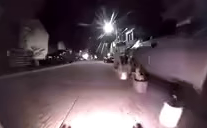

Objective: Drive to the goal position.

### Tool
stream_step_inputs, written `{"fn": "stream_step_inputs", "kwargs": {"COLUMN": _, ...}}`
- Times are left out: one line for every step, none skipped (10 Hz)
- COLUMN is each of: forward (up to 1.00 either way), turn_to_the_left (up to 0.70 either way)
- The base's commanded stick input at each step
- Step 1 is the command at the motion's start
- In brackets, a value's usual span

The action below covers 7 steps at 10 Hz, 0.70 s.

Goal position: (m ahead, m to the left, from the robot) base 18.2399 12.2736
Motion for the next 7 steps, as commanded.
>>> {"fn": "stream_step_inputs", "kwargs": {"forward": 0.60, "turn_to_the_left": 0.00}}
{"fn": "stream_step_inputs", "kwargs": {"forward": 0.60, "turn_to_the_left": 0.00}}
{"fn": "stream_step_inputs", "kwargs": {"forward": 0.60, "turn_to_the_left": 0.00}}
{"fn": "stream_step_inputs", "kwargs": {"forward": 0.60, "turn_to_the_left": 0.00}}
{"fn": "stream_step_inputs", "kwargs": {"forward": 0.60, "turn_to_the_left": 0.00}}
{"fn": "stream_step_inputs", "kwargs": {"forward": 0.60, "turn_to_the_left": 0.00}}
{"fn": "stream_step_inputs", "kwargs": {"forward": 0.60, "turn_to_the_left": 0.00}}
